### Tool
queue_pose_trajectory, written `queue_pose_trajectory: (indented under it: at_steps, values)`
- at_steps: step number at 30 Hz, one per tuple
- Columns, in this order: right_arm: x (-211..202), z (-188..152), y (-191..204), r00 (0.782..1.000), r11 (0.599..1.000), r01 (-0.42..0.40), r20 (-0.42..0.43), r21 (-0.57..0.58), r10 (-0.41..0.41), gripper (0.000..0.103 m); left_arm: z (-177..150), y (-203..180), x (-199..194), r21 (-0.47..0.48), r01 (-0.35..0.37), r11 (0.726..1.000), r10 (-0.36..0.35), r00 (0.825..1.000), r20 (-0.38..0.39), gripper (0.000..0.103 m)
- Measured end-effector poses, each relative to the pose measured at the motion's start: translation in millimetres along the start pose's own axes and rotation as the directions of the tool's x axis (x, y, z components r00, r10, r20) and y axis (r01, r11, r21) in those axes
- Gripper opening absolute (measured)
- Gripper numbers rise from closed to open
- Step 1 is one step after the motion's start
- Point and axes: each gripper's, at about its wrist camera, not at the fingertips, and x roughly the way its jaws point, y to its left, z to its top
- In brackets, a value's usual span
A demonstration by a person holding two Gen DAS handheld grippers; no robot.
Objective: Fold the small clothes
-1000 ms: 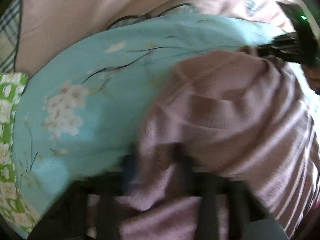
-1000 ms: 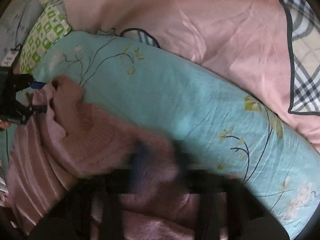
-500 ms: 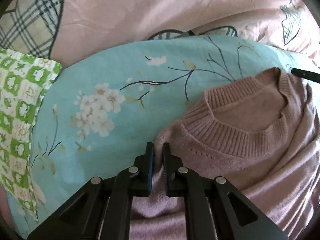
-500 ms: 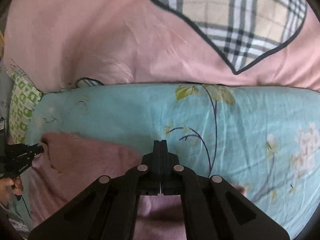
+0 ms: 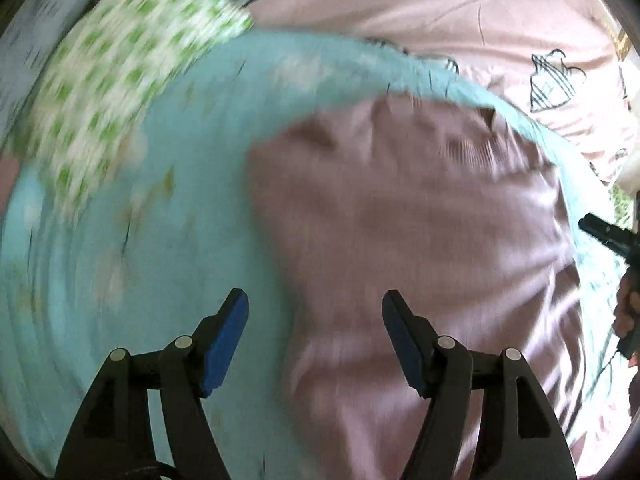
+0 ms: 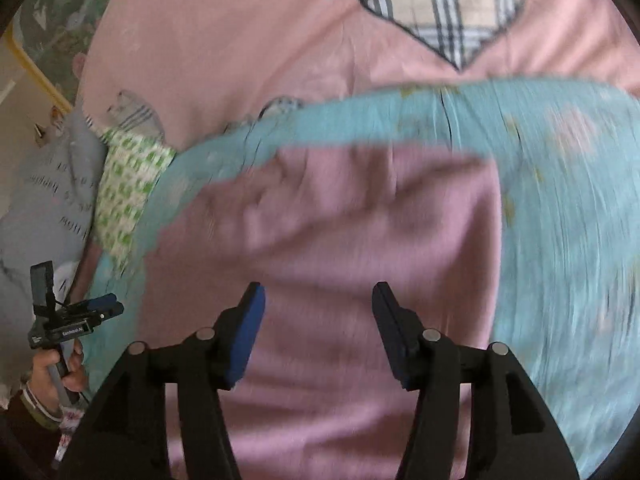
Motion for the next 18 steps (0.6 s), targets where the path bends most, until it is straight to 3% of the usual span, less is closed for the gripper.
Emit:
queue_pose_trajectory:
  at_steps: [5,9,13,18]
  values:
    - [-25.8,-70.8,9.2,0.999,0.998,-0.019,-0.046,0.058,0.022,0.057,-94.1,22.8,-28.2,-0.12,0.139,0.983,-0.149,0.986,-0.078,0.07]
    - [-52.0,-120.4,17.4,0.998,0.996,-0.004,-0.057,0.087,0.009,0.057,-147.5,21.2,-33.8,-0.125,0.208,0.97,-0.223,0.967,-0.124,0.07]
    - [-72.8,-155.7,26.0,0.999,0.991,0.009,-0.035,0.13,-0.004,0.057,-187.5,5.0,-27.3,-0.156,0.32,0.934,-0.347,0.918,-0.194,0.07]
    - [-96.2,-199.5,33.0,0.999,0.981,0.032,-0.012,0.193,-0.03,0.057,-215.7,-13.9,-8.0,-0.191,0.383,0.904,-0.423,0.868,-0.26,0.07]
